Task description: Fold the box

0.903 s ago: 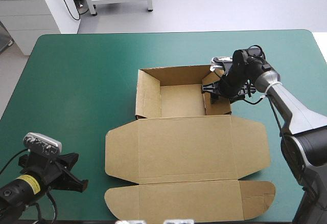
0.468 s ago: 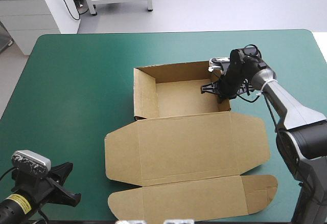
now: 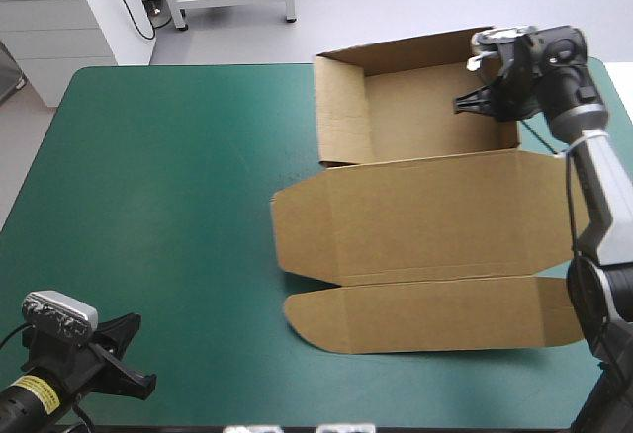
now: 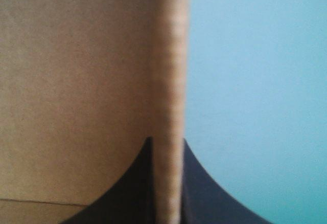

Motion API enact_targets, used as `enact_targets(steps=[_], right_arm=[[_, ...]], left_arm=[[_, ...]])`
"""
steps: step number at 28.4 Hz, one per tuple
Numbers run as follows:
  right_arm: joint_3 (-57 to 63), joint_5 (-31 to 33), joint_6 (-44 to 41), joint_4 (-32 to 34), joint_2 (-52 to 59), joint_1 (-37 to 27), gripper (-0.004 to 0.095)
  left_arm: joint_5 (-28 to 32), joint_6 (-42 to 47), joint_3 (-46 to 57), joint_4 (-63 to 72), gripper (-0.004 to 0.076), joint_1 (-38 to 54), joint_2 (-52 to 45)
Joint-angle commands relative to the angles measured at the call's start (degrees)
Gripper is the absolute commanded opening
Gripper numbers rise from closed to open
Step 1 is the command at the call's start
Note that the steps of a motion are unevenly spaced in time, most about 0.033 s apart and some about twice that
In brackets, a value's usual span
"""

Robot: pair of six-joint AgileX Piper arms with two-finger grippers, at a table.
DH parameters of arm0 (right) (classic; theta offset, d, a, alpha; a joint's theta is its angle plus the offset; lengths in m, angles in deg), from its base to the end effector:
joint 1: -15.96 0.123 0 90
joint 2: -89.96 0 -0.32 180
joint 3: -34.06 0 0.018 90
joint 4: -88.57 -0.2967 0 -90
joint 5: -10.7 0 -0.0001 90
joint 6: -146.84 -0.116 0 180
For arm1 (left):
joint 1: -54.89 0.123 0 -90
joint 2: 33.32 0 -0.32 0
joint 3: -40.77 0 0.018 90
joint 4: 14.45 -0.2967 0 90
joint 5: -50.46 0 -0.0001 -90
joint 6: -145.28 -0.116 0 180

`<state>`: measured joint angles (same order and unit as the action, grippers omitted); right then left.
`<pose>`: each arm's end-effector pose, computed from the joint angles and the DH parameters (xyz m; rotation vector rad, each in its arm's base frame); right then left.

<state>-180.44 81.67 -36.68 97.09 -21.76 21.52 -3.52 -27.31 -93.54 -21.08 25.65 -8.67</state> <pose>0.4640 0.0288 0.4060 -0.0567 2.5731 -0.1404 0.0734 -0.0287 0.3083 0.4312 2.1292 -0.2270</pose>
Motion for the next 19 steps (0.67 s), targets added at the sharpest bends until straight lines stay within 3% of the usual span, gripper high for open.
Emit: enact_targets(steps=[1,7,13,19], right_arm=[[-1.92,0.43,0.99,2.45,5.42,-8.02,-0.0021],[-1.92,0.43,6.35,-6.76,4.66,-20.63,-0.0021],[-0.78,0.43,7.02,-3.69,1.42,-29.21,-0.0021],[-0.78,-0.04,6.89,-5.51,-2.54,-33.45,-0.0018]], left_arm=[[3.97,0.30,-1.44,-0.88,-0.0008,-0.29,0.62],[4.09,0.30,-1.44,-3.34,-0.0008,-0.29,0.62],[4.21,0.30,-1.44,-3.95,-0.0008,-0.29,0.62],[4.21,0.30,-1.44,-3.95,-0.0008,-0.29,0.62]])
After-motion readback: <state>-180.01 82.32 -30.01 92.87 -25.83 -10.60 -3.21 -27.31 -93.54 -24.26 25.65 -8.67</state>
